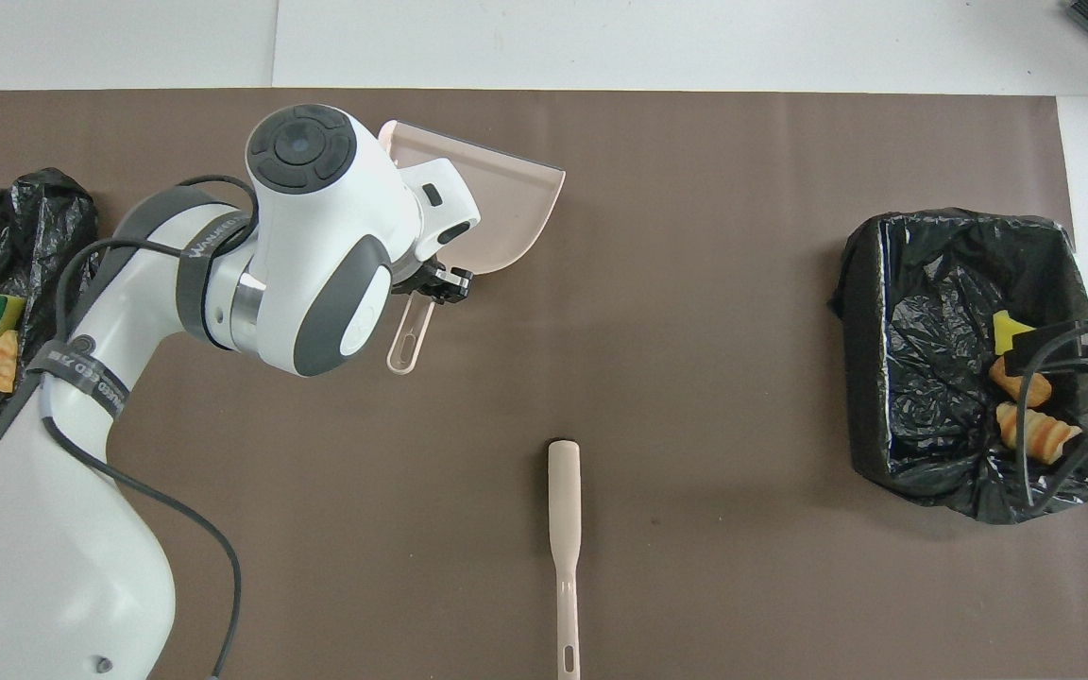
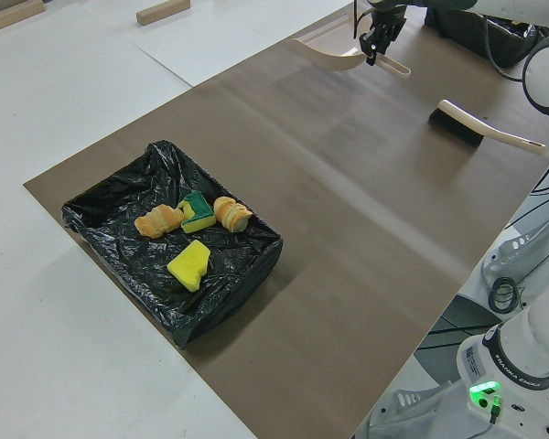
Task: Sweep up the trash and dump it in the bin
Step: 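Bring the dustpan back to the table center with the left gripper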
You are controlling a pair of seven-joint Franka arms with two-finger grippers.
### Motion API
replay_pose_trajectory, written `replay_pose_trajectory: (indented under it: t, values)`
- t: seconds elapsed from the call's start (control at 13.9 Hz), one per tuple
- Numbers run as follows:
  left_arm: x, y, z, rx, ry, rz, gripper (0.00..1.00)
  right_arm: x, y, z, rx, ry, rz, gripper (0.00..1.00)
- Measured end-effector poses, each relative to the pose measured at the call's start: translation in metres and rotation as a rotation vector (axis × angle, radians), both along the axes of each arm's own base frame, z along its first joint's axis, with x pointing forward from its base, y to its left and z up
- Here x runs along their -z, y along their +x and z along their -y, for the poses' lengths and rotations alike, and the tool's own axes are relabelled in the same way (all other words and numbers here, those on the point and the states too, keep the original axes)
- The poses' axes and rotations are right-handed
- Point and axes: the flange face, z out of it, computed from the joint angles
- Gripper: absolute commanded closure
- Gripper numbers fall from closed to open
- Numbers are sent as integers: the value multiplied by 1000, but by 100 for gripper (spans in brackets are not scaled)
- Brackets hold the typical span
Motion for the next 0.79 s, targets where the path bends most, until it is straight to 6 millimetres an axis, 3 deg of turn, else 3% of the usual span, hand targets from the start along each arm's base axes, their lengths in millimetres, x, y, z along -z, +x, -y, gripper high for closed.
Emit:
replay_pose_trajectory:
  t: [0.36, 0.5, 0.58, 0.72, 0.79]
  values:
    - [36, -4, 36, -11, -21, -15, 100, 0, 0, -5, -8, -1, -1, 0]
    - [38, -6, 39, -7, -17, -21, 41, 0, 0, -3, -6, -1, -1, 0]
    - [40, -7, 39, -5, -14, -26, 20, 0, 0, -3, -6, -1, -1, 0]
    - [45, -11, 40, -1, -5, -38, 0, 0, 0, 0, 0, -1, -2, 0]
    - [48, -12, 39, 0, -1, -44, 0, 1, 0, 3, 6, 0, -2, 0]
